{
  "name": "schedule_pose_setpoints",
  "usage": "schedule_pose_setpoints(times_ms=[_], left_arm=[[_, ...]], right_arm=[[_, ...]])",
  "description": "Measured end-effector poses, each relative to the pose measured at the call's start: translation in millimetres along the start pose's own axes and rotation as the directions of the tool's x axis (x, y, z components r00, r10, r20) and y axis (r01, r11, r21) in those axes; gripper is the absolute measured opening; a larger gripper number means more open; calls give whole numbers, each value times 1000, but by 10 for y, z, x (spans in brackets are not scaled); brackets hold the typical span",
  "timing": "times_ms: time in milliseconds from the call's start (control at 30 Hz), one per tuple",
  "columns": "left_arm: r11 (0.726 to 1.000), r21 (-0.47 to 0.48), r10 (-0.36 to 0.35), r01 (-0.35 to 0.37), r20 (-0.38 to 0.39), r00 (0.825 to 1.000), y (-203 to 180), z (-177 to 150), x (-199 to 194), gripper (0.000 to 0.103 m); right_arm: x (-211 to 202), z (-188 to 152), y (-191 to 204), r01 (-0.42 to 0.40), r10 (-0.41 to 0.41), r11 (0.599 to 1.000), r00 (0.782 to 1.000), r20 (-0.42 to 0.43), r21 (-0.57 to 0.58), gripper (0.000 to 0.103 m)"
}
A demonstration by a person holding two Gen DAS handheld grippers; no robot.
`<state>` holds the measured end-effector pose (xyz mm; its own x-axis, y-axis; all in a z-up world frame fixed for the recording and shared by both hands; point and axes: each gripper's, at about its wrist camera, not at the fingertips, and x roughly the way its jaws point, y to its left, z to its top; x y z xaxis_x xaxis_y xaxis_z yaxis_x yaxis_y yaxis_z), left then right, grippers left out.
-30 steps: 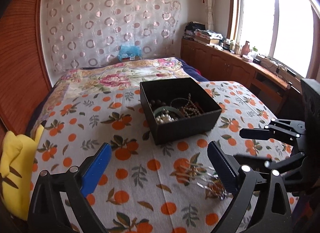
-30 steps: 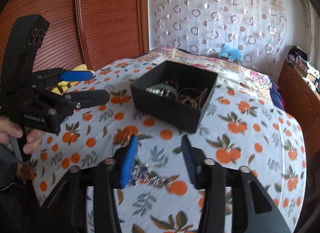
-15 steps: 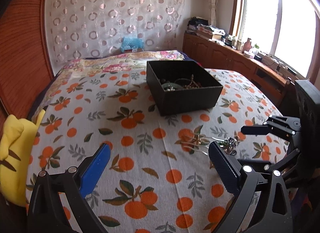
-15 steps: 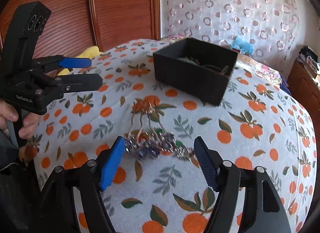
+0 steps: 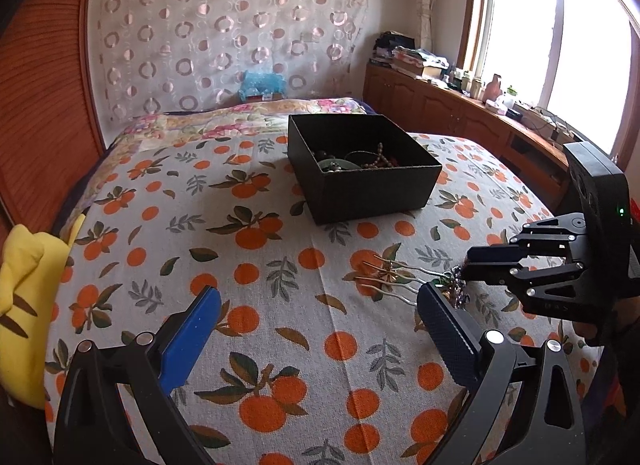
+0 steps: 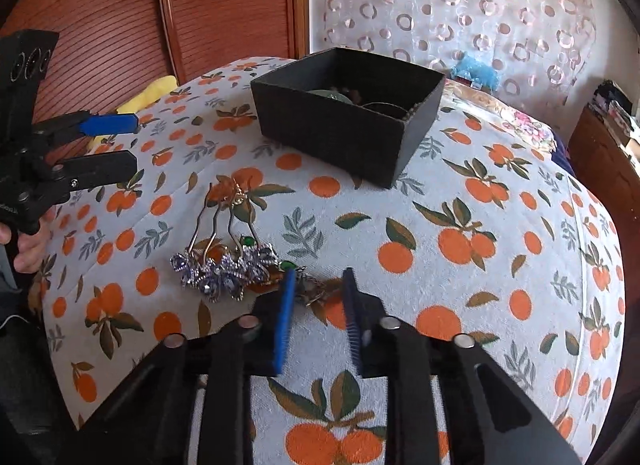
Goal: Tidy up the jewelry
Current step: 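Move the left tool to the silver crystal hair comb while the right grasps the green earring, then close the left tool on the silver hair comb while the right holds the green earring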
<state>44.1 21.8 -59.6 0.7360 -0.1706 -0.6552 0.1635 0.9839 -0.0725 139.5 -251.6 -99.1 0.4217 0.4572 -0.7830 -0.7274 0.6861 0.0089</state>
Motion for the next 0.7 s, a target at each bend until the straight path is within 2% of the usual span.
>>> schedule_pose_setpoints(times_ms=[100, 167, 367, 700], left_arm=[[1000, -2, -2, 2, 1, 1000, 7, 4, -7, 95], [1000, -1, -3, 3, 1, 1000, 2, 1, -8, 95], [1000, 0, -6, 6, 0, 1000, -23, -8, -7, 95], [1000, 7, -10, 10, -1, 1000, -75, -22, -12, 95]], right_arm=[[-9, 4, 32, 8, -9, 1000, 1000, -10, -20, 11], [-32, 4, 22, 21, -21, 999, 1000, -16, -26, 1], [-100, -46, -36, 45, -46, 999, 999, -13, -25, 1], [-463, 57, -26, 72, -70, 997, 993, 92, -20, 1]])
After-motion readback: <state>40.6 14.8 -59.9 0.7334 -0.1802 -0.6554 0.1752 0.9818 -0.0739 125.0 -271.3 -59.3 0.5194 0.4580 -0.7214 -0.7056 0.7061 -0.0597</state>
